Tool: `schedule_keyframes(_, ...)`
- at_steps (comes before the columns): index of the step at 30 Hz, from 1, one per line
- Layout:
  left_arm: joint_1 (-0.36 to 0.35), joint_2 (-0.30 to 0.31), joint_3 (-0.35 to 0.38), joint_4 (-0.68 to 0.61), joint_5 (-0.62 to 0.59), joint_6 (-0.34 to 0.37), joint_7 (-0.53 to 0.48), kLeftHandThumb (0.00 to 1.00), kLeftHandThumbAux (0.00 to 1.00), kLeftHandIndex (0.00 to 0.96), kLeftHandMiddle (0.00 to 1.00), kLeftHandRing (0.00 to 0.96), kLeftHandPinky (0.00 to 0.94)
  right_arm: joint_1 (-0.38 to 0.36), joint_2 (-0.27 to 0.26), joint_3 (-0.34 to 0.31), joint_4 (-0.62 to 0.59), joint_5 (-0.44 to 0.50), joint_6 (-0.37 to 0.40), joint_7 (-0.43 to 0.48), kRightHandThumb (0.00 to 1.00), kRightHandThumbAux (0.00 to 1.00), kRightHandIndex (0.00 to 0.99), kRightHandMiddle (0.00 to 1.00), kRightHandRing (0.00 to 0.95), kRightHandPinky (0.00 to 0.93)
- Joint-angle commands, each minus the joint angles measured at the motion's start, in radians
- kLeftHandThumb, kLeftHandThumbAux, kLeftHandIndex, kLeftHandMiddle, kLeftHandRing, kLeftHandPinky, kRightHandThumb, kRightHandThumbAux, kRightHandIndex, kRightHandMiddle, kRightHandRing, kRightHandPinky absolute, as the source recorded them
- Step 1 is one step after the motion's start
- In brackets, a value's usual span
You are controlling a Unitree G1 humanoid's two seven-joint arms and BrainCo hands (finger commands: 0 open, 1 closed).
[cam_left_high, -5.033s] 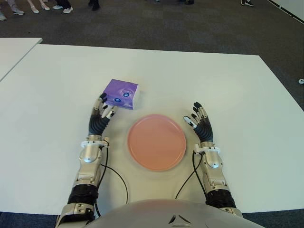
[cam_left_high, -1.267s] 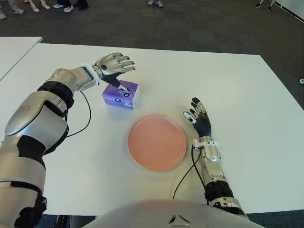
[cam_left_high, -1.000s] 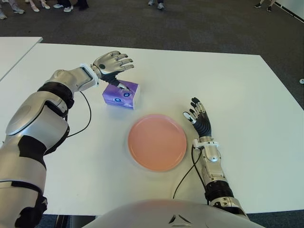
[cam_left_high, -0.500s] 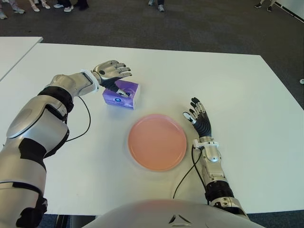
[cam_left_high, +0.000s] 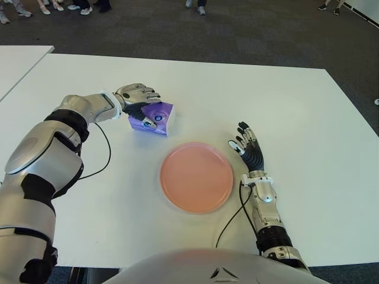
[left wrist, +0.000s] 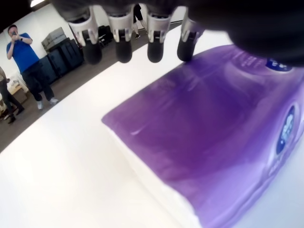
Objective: Put the tissue paper into the plate.
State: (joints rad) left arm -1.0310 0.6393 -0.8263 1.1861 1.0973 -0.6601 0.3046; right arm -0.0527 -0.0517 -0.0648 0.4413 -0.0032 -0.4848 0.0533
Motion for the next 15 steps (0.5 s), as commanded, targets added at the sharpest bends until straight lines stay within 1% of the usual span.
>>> schedule_keyframes(1, 0.026, 0.013, 0.001, -0.013, -0.022, -0.030, -0.078, 0.325, 0.062, 0.000, 0.000, 0.000, 0.000, 0.039, 0.002, 0.001, 0.030, 0.006, 0.036, 0.002, 0.000, 0.590, 0.000, 0.000, 0.000, 0.000)
schedule_keyframes(7, 0.031, 0.019, 0.004, -0.030, -0.045, -0.042, -0.137, 0.339, 0.063, 0.000, 0.000, 0.000, 0.000, 0.039, -0.004, 0.004, 0.029, 0.002, 0.039, 0.004, 0.000, 0.589, 0.000, 0.000, 0.000, 0.000)
schedule_keyframes(13, 0.039, 0.023, 0.002, -0.047, -0.043, -0.033, -0.146, 0.344, 0.060, 0.000, 0.000, 0.000, 0.000, 0.044, -0.003, 0.003, 0.021, 0.009, 0.047, 0.007, 0.000, 0.599, 0.000, 0.000, 0.000, 0.000)
schedule_keyframes(15, 0.040, 0.020, -0.003, -0.047, -0.033, -0.019, -0.136, 0.341, 0.059, 0.000, 0.000, 0.000, 0.000, 0.045, -0.002, 0.003, 0.020, 0.010, 0.048, 0.009, 0.000, 0.601, 0.000, 0.000, 0.000, 0.000)
